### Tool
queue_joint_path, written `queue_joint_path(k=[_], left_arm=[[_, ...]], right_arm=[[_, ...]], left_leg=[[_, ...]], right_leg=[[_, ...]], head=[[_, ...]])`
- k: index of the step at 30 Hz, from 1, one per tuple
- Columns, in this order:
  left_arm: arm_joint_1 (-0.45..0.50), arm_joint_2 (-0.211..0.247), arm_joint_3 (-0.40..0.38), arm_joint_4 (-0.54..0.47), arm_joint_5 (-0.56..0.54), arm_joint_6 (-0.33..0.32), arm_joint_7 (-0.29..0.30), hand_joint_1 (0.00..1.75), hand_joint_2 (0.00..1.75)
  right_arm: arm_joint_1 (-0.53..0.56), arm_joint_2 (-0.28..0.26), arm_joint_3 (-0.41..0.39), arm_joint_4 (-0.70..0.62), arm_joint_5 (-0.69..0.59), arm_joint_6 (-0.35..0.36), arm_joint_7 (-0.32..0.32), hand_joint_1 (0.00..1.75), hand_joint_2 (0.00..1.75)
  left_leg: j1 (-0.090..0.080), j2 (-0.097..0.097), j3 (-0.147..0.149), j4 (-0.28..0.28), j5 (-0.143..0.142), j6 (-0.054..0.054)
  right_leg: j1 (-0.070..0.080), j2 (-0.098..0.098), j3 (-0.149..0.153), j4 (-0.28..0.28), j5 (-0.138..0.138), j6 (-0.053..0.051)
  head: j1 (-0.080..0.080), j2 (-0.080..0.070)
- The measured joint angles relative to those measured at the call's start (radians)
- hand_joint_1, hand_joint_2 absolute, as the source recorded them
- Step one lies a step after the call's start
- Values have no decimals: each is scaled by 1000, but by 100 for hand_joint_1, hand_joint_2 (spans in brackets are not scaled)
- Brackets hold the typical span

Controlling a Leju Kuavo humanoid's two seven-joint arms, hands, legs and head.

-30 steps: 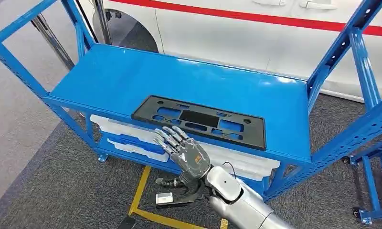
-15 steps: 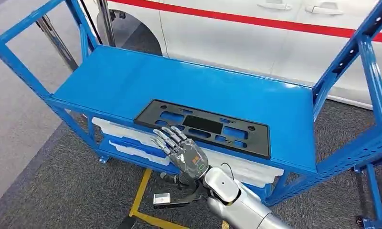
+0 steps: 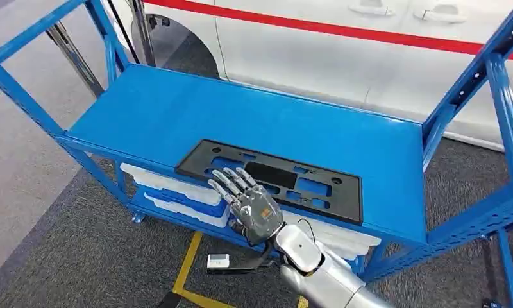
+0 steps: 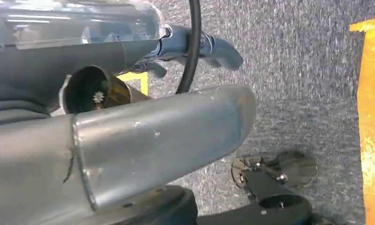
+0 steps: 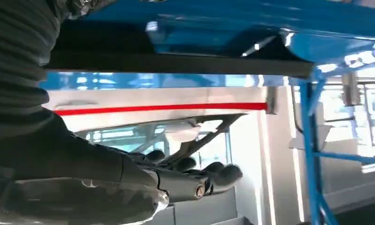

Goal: Take the parts from the cabinet and place them on the table.

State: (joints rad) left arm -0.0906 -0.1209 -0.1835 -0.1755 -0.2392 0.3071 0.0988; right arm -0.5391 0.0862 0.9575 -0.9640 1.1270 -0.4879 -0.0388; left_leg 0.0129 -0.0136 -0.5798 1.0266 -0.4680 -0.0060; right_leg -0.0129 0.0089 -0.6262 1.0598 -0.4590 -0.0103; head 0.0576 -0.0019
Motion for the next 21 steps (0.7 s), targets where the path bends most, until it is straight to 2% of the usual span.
queue_joint_path(k=[1, 2, 3, 5, 6, 7, 8, 10, 11, 12, 14, 15, 16, 17, 18, 20, 21], left_arm=[[-1, 0, 1, 0, 0, 2, 0, 0, 0], [-1, 0, 2, 0, 0, 3, 0, 0, 0], [-1, 0, 5, 0, 1, 4, -1, 0, 0], [2, 0, 9, 0, 2, 5, -1, 0, 0], [5, 0, 10, 0, 2, 5, -1, 0, 0], [8, 0, 11, 0, 2, 5, -2, 0, 0], [9, 0, 15, 0, 2, 6, -2, 0, 0], [9, 0, 21, 0, 2, 7, -3, 0, 0], [9, 1, 24, 0, 2, 8, -3, 0, 0], [9, 2, 25, 0, 2, 9, -3, 0, 0], [8, 2, 25, 0, 3, 9, -4, 0, 0], [11, 2, 26, 0, 3, 10, -4, 0, 0], [13, 1, 26, 0, 3, 10, -4, 0, 0], [14, 2, 27, 0, 3, 11, -4, 0, 0], [12, 2, 29, 0, 3, 11, -6, 0, 0], [10, 2, 32, 0, 3, 11, -19, 0, 0], [11, 2, 32, 0, 3, 11, -23, 0, 0]], right_arm=[[-5, 3, -1, 0, 36, 20, 46, 0, 175], [-11, 4, -2, 3, 68, 38, 89, 0, 175], [-16, 6, -3, 5, 82, 48, 118, 0, 175], [-23, 8, -10, 10, 99, 65, 146, 0, 175], [-23, 8, -13, 13, 103, 72, 154, 0, 175], [-23, 8, -16, 15, 110, 79, 162, 0, 175], [-23, 8, -20, 18, 113, 86, 168, 0, 175], [-26, 11, -31, 24, 115, 93, 177, 0, 175], [-30, 15, -35, 27, 116, 98, 181, 0, 175], [-34, 16, -39, 31, 118, 106, 184, 0, 175], [-35, 16, -45, 37, 120, 115, 191, 0, 175], [-36, 16, -48, 40, 121, 121, 195, 0, 175], [-40, 19, -52, 43, 122, 130, 197, 0, 175], [-43, 20, -56, 47, 123, 137, 200, 0, 175], [-51, 21, -58, 51, 123, 146, 201, 0, 175], [-53, 20, -59, 63, 123, 160, 204, 0, 175], [-50, 19, -61, 71, 123, 165, 204, 0, 175]], left_leg=[[1, 2, -1, 6, -10, -5], [1, 6, -12, 38, -27, -9], [1, 7, -43, 100, -57, -14], [3, 7, -127, 252, -111, -19], [3, 7, -157, 297, -115, -20], [3, 7, -162, 292, -94, -18], [3, 7, -147, 248, -54, -15], [1, 8, -73, 75, 52, -2], [-3, 8, -49, 32, 49, 5], [-11, 8, -42, 15, 49, 10], [-12, 7, -40, 7, 37, 17], [-12, 6, -38, 3, 37, 19], [2, 7, -24, -18, 43, 27], [0, 8, -14, -27, 44, 30], [0, 10, -12, -29, 44, 36], [-1, 9, -11, -27, 41, 41], [-1, 9, -10, -26, 39, 44]], right_leg=[[-7, -2, 8, -7, 1, -7], [-7, -3, 14, -11, -1, -11], [-7, -5, 18, -11, -3, -14], [-4, -8, 22, -11, -8, -21], [-2, -8, 24, -10, -10, -23], [-1, -8, 27, -10, -13, -23], [0, -6, 32, -10, -17, -23], [1, -6, 49, -10, -27, -19], [1, -6, 52, -13, -31, -16], [5, -5, 49, -10, -32, -10], [4, -8, 49, -16, -31, -2], [4, -9, 53, -23, -30, 4], [11, -11, 57, -24, -37, 12], [8, -9, 53, -3, -49, 16], [7, -9, 25, 51, -79, 16], [6, -9, -60, 205, -141, 20], [6, -9, -95, 259, -150, 22]], head=[[-1, 0], [0, 0], [-2, 0], [-1, 0], [-2, 0], [-1, 0], [-2, 0], [-2, 0], [0, 0], [-2, 0], [-1, 0], [-1, 0], [0, 0], [0, 0], [1, 0], [1, 0], [2, 0]])
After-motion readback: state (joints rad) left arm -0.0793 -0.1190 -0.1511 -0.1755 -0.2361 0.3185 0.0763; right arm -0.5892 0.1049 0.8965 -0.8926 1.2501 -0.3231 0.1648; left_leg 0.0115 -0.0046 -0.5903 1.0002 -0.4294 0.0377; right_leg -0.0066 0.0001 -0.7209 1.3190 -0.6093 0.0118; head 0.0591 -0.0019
